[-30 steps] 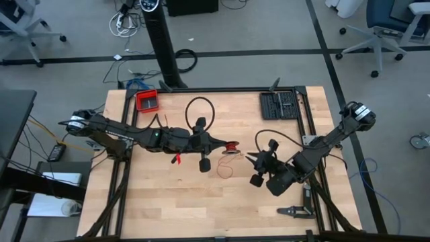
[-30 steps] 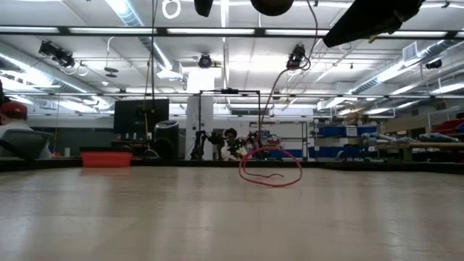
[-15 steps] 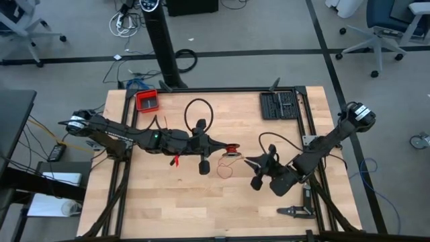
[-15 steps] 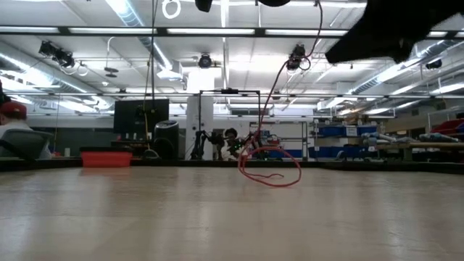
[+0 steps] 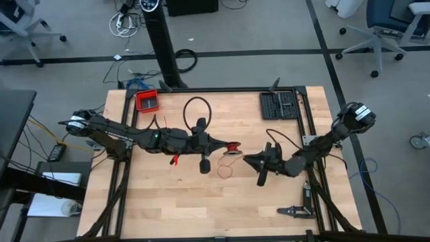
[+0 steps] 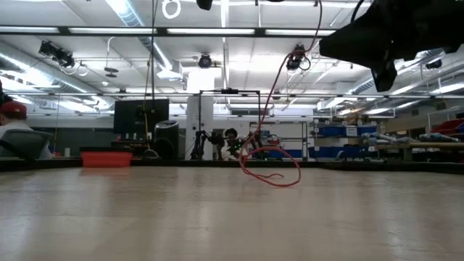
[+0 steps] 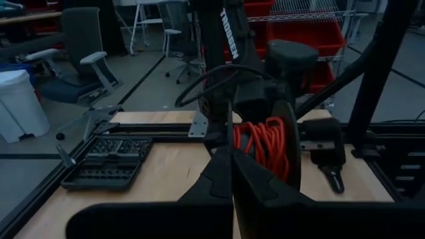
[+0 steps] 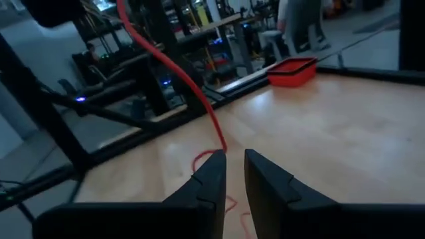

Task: Coil cords
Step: Coil the red wire onto the spool

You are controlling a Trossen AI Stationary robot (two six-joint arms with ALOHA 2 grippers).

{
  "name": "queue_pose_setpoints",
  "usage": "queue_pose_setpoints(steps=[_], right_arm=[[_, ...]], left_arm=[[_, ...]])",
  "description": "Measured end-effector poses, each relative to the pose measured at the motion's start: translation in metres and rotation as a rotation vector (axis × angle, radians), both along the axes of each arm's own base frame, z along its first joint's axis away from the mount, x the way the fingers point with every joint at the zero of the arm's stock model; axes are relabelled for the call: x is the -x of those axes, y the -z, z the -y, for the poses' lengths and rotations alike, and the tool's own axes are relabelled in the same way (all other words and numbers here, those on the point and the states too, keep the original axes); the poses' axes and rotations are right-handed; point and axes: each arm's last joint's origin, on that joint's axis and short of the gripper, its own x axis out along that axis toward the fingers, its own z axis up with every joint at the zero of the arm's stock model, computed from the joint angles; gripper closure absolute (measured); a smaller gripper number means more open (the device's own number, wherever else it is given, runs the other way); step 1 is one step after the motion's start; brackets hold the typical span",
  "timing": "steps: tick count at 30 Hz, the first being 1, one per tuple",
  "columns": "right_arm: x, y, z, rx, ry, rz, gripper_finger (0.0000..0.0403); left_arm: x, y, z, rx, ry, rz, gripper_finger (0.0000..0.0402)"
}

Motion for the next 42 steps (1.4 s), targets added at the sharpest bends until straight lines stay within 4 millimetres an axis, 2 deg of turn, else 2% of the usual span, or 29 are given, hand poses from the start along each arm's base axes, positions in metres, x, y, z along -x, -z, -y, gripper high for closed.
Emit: queue_pose_setpoints(steps=[10,20,30,38,42], right_arm=[[-0.011,-0.016,-0.006,0.160,-0.036,-0.017,0.0348],[-0.007,-0.011,-0.010,0.200,-0.017,-0.075,0.0349],[-0.005,-0.008,-0.013,0.236,-0.031,-0.105,0.0398],[-0.004,-0.006,-0.015,0.229,-0.041,-0.116,0.0362],[-0.004,-0.005,-0.015,0.225,-0.040,-0.123,0.0357]], left_arm=[[-0.011,0.010,0.002,0.001,0.000,0.007,0.0401],[-0.014,0.014,0.003,0.000,-0.001,0.006,0.0401],[-0.014,0.014,0.003,-0.004,-0.001,0.001,0.0401],[-0.014,0.014,0.003,-0.006,0.000,-0.002,0.0401],[-0.014,0.014,0.003,-0.006,0.000,-0.002,0.0401]])
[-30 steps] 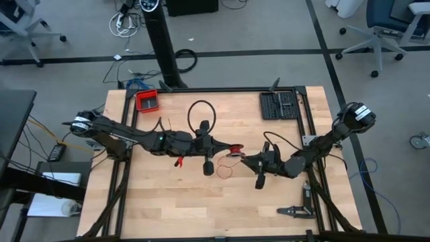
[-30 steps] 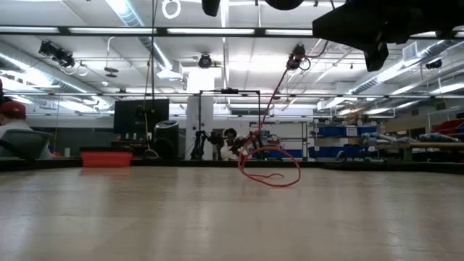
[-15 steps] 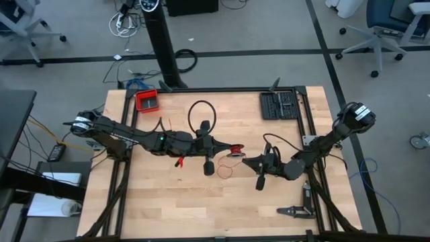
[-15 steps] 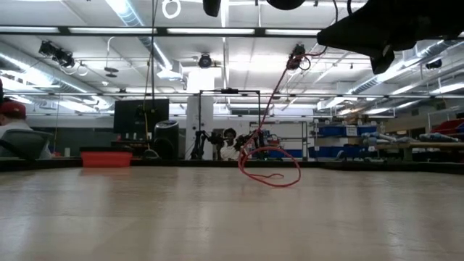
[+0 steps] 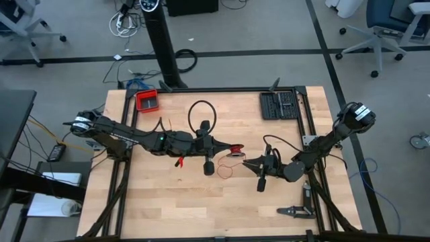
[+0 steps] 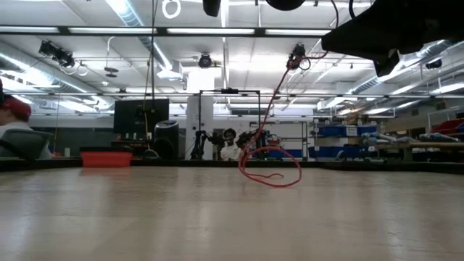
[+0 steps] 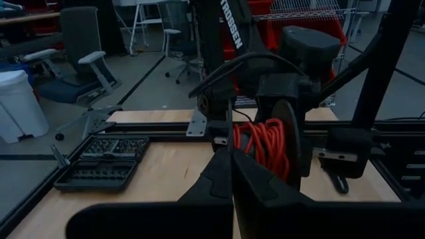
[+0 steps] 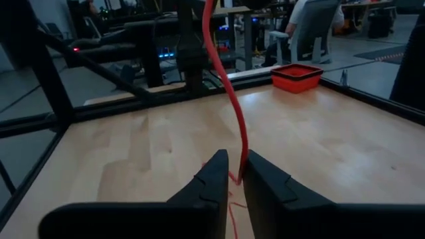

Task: Coil cords
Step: Coil the red wire onto the spool

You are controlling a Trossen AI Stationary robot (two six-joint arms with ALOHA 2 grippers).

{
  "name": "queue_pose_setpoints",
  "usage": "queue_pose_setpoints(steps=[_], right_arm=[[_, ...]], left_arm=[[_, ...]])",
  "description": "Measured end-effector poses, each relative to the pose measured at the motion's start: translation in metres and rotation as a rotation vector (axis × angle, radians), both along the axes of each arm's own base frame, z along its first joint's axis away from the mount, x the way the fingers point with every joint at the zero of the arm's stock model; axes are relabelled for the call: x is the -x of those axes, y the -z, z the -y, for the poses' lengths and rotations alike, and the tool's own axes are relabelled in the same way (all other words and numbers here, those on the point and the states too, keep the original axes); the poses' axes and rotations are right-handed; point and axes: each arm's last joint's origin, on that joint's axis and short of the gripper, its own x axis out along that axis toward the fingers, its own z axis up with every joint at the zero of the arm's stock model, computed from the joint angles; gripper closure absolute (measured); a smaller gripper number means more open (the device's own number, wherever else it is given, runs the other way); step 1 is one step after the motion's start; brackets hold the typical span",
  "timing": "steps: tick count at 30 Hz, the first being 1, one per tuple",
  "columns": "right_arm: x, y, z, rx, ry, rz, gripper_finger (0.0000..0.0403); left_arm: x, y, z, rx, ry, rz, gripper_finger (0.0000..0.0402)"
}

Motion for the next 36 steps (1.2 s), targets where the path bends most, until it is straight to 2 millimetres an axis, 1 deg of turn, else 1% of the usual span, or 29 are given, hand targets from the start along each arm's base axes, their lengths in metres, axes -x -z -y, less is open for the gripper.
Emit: queue_pose_setpoints(steps=[5,10,12,16,20,22,26,29,32,36], right_arm=[[0.000,0.000,0.000,-0.001,0.000,0.000,0.0368],[0.000,0.000,0.000,0.000,-0.012,-0.005,0.0394],[0.000,0.001,0.000,0.001,-0.009,-0.007,0.0397],[-0.005,-0.001,0.008,-0.019,0.031,0.015,0.0397],[-0.013,-0.002,0.017,-0.098,-0.032,0.033,0.0399],[-0.015,-0.003,0.021,-0.123,-0.029,0.043,0.0398],[-0.019,-0.009,0.025,-0.059,0.017,0.063,0.0400],[-0.026,-0.019,0.025,-0.024,0.046,0.071,0.0401],[-0.034,-0.025,0.025,0.019,0.057,0.014,0.0401],[-0.043,-0.031,0.025,0.055,0.100,-0.075,0.0402]], left_arm=[[0.000,0.000,0.000,0.000,0.000,0.000,0.0401],[0.000,0.000,0.000,0.002,-0.001,0.000,0.0401],[0.000,0.000,0.000,0.006,-0.002,0.002,0.0401],[-0.002,-0.002,-0.001,0.062,-0.015,0.036,0.0401],[-0.005,-0.002,-0.002,0.080,-0.046,0.072,0.0401],[-0.006,-0.004,-0.002,0.096,-0.048,0.095,0.0401],[-0.008,-0.002,-0.002,0.097,-0.102,0.118,0.0401],[-0.012,0.002,-0.002,0.100,-0.177,0.138,0.0401],[-0.020,0.009,-0.002,0.116,-0.218,0.168,0.0401],[-0.028,0.017,0.000,0.135,-0.219,0.204,0.0401]])
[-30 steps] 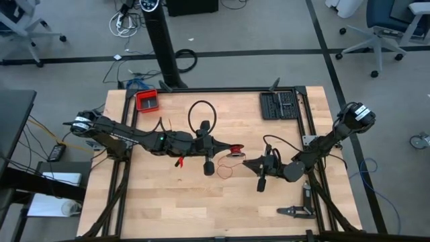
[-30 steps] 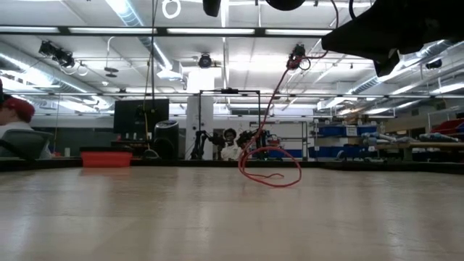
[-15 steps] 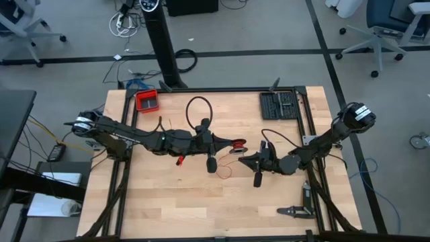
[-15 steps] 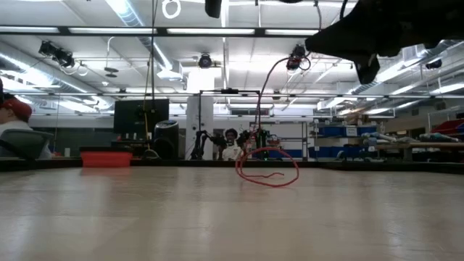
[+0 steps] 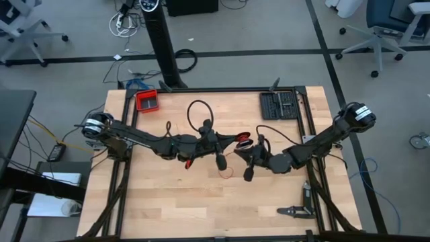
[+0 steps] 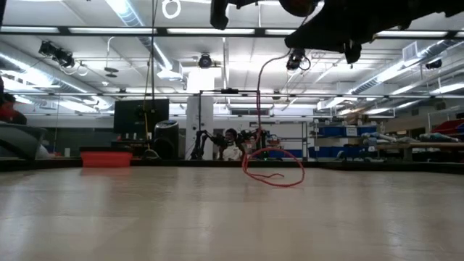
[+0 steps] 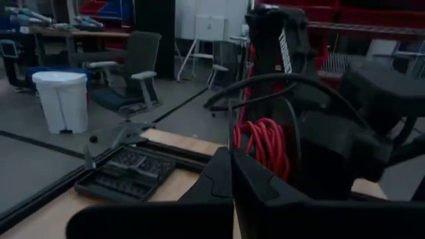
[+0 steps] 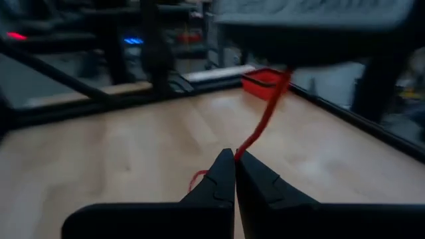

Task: Coil cords
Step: Coil the red wire onto the spool

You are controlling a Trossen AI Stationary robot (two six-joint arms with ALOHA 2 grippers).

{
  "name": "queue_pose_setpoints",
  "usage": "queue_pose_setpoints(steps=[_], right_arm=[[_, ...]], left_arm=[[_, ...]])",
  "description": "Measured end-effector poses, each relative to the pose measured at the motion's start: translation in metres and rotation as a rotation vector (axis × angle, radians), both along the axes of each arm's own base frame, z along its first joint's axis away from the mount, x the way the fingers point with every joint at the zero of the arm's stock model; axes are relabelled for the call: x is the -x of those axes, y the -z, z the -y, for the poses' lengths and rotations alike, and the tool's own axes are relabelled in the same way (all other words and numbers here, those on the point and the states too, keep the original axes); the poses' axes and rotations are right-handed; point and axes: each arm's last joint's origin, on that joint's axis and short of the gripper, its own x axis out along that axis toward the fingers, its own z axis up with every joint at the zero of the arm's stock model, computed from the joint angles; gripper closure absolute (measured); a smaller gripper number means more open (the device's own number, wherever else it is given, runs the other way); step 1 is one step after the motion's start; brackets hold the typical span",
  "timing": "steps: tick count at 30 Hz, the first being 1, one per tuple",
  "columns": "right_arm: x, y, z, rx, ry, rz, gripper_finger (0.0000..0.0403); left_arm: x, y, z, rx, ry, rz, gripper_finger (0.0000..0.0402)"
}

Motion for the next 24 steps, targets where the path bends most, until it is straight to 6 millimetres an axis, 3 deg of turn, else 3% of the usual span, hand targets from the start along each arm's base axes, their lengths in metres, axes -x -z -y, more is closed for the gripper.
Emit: queue_pose_setpoints(steps=[10,17,24], right_arm=[[0.001,-0.004,-0.005,0.047,0.024,-0.022,0.0402],[-0.010,-0.028,-0.011,0.112,0.018,-0.084,0.0403],[-0.015,-0.050,-0.015,0.110,0.043,-0.137,0.0403]], left_arm=[[0.001,-0.003,-0.001,0.006,-0.033,0.021,0.0401],[-0.009,0.013,0.001,0.007,-0.053,0.018,0.0401],[-0.011,0.016,0.001,0.009,-0.065,0.022,0.0401]])
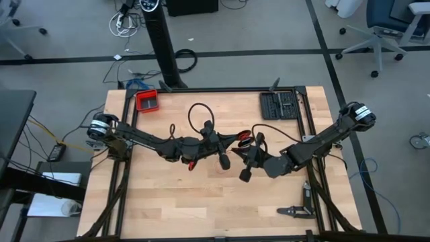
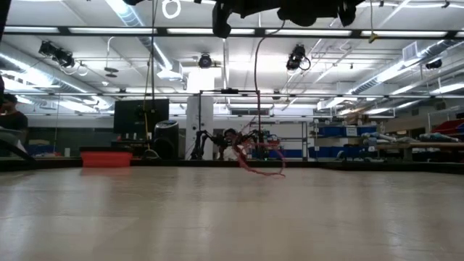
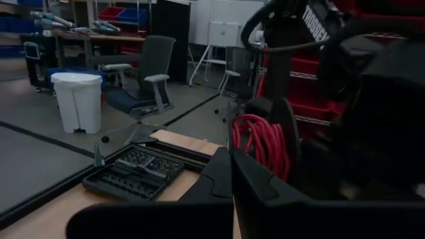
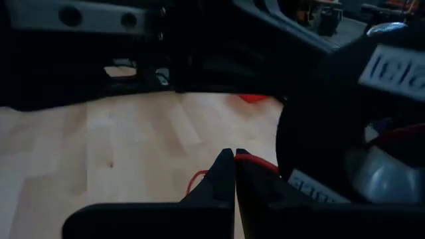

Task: Coil cords
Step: Coil the red wire onto the spool

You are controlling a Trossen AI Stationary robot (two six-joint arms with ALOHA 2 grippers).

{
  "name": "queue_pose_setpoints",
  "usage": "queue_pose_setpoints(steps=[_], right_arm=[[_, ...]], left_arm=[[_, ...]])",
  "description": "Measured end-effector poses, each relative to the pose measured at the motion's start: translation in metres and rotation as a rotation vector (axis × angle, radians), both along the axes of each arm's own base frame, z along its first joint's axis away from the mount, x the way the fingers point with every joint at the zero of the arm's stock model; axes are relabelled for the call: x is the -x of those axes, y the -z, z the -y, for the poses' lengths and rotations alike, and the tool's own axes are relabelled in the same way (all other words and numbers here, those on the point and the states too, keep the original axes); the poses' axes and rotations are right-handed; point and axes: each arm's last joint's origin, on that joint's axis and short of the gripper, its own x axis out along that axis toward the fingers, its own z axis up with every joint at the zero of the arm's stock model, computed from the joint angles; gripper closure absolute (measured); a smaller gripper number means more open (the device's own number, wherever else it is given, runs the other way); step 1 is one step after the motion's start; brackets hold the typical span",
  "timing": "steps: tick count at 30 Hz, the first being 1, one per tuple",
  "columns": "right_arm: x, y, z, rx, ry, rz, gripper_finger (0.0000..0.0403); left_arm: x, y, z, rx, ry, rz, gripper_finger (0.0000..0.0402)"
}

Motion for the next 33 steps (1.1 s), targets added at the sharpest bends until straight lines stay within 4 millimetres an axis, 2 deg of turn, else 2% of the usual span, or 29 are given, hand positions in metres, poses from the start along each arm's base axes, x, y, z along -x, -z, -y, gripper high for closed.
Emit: queue_pose_setpoints(steps=[6,15,33], right_arm=[[-0.003,-0.016,-0.005,-0.002,-0.020,0.010,0.0403],[0.000,-0.030,-0.004,-0.016,-0.011,-0.120,0.0403],[0.011,-0.040,0.000,0.001,-0.014,-0.157,0.0402]], left_arm=[[0.000,0.008,-0.001,-0.040,-0.005,-0.092,0.0401],[0.001,0.012,-0.002,-0.106,-0.016,-0.179,0.0401],[0.004,0.013,-0.002,-0.165,-0.018,-0.276,0.0401]])
